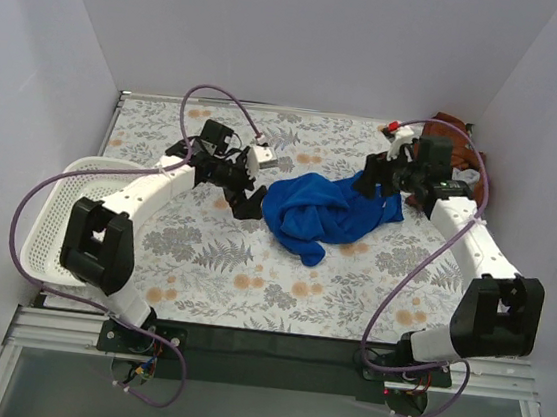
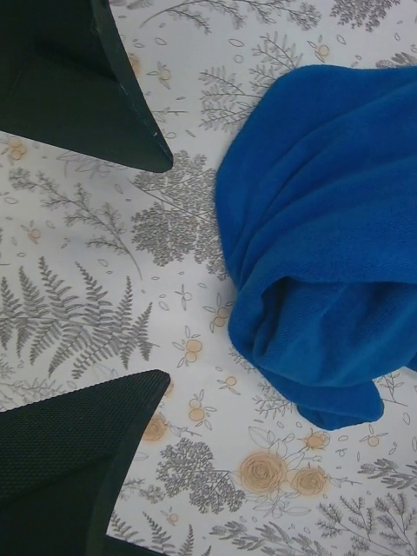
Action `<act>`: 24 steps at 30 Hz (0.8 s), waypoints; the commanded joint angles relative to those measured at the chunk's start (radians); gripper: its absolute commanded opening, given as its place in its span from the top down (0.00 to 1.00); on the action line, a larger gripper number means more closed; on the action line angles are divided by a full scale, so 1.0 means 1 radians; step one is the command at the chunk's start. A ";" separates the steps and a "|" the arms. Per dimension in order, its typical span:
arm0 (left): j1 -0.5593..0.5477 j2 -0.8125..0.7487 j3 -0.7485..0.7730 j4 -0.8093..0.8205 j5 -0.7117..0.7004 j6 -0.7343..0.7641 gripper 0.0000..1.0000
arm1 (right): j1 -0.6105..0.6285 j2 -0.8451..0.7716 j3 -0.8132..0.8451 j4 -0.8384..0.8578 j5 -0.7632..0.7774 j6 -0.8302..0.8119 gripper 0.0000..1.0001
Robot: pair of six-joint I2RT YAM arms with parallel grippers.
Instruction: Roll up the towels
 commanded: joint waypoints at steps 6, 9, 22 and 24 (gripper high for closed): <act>-0.092 0.183 0.139 0.122 -0.062 -0.009 0.09 | -0.136 0.204 0.135 -0.110 0.256 -0.110 0.49; -0.124 0.242 0.213 0.131 -0.070 -0.012 0.09 | -0.142 0.281 0.164 -0.110 0.326 -0.117 0.52; -0.230 0.471 0.463 0.168 -0.125 -0.070 0.10 | -0.197 0.508 0.303 -0.199 0.293 -0.096 0.99; -0.241 0.490 0.475 0.168 -0.145 -0.072 0.13 | -0.197 0.484 0.310 -0.219 0.271 -0.093 0.99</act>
